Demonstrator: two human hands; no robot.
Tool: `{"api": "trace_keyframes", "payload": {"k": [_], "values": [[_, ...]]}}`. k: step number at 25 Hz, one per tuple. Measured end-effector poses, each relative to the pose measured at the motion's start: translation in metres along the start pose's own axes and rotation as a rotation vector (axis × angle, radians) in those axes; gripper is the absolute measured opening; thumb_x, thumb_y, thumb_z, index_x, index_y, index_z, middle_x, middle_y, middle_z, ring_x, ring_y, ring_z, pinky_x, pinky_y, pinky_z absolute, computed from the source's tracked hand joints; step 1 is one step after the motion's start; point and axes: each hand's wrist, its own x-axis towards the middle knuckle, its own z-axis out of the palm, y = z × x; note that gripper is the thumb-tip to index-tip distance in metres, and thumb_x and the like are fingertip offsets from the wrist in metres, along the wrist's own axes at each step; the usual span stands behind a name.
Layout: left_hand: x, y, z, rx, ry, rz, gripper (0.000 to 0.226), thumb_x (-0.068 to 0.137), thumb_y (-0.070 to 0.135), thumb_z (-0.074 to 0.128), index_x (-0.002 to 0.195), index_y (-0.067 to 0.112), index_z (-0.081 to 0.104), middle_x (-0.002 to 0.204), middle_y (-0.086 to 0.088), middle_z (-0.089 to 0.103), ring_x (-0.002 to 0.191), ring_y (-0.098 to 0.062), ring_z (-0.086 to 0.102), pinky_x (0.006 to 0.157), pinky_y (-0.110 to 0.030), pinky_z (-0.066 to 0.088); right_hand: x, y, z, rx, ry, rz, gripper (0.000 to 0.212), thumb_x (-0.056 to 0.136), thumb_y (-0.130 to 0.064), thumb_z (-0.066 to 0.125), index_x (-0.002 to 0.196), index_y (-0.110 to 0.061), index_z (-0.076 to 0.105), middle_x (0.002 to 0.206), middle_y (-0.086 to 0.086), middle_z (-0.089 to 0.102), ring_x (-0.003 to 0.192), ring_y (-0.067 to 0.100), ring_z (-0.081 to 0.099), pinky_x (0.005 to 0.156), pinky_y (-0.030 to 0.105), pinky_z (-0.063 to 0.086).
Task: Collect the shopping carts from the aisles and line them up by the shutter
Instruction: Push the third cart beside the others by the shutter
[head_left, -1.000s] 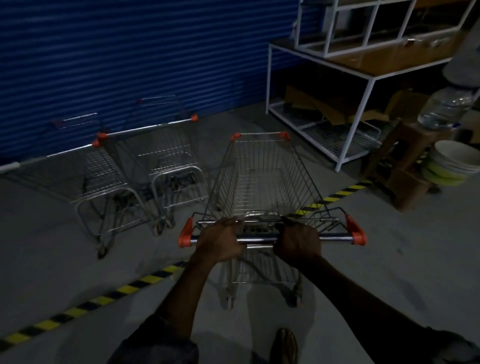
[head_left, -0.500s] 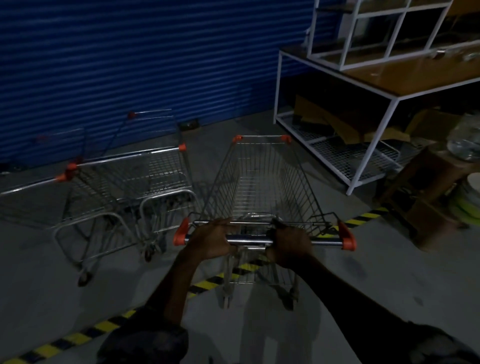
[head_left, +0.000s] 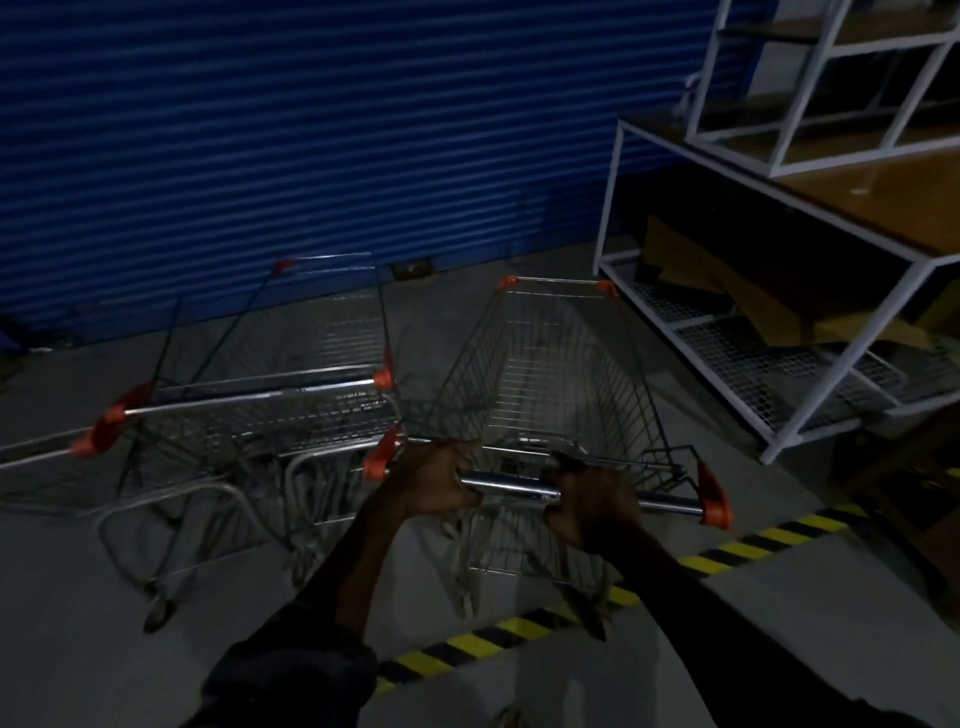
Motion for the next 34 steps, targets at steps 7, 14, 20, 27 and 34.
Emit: {"api": "trace_keyframes", "payload": {"k": [7, 14, 20, 27, 34], "values": [[0.098, -0.049, -0.021, 0.279, 0.208, 0.174, 0.046, 0.072, 0.041, 0.057, 0.112, 0.024, 0.074, 0.152, -0.006, 0.050, 0.142, -0.031, 0.042, 0.116, -0.047, 0.029, 0.133, 0.020, 0.000, 0.058, -0.019, 0.020, 0.052, 0.076, -0.052, 0.054, 0.126, -0.039, 0.064, 0.154, -0.009, 0.047, 0.118, 0.023, 0.065, 0.093, 0.036, 0.052], [0.202, -0.091, -0.042, 0.299, 0.149, 0.132, 0.039, 0.073, 0.052, 0.059, 0.094, 0.026, 0.078, 0.136, 0.000, 0.063, 0.132, -0.029, 0.053, 0.108, -0.047, 0.039, 0.258, 0.054, -0.012, 0.016, -0.049, -0.025, 0.045, 0.081, -0.052, 0.054, 0.119, -0.032, 0.068, 0.150, -0.008, 0.050, 0.113, 0.025, 0.067, 0.092, 0.038, 0.053], [0.269, -0.135, -0.053, 0.353, 0.196, 0.064, 0.037, 0.069, 0.051, 0.065, 0.092, 0.026, 0.079, 0.119, 0.007, 0.072, 0.116, -0.019, 0.064, 0.101, -0.034, 0.042, 0.339, 0.065, -0.012, 0.079, -0.029, -0.106, 0.043, 0.080, -0.047, 0.055, 0.117, -0.029, 0.067, 0.141, -0.005, 0.057, 0.111, 0.027, 0.066, 0.090, 0.036, 0.049], [0.314, -0.136, -0.055, 0.496, 0.259, -0.231, 0.052, 0.071, 0.051, 0.051, 0.116, 0.030, 0.067, 0.135, -0.002, 0.060, 0.127, -0.037, 0.053, 0.104, -0.061, 0.026, 0.409, 0.083, -0.012, 0.106, -0.038, -0.192, 0.061, 0.070, -0.053, 0.045, 0.123, -0.032, 0.065, 0.142, -0.003, 0.055, 0.117, 0.028, 0.062, 0.095, 0.041, 0.050], [0.278, -0.127, -0.028, 0.363, 0.336, -0.271, 0.106, 0.064, 0.039, 0.080, 0.157, 0.014, 0.037, 0.163, -0.016, 0.031, 0.151, -0.037, 0.024, 0.117, -0.055, 0.021, 0.426, 0.099, 0.002, 0.034, 0.177, -0.232, 0.057, 0.060, -0.034, 0.073, 0.114, -0.018, 0.070, 0.148, 0.013, 0.048, 0.138, 0.036, 0.038, 0.108, 0.059, 0.033]]}}
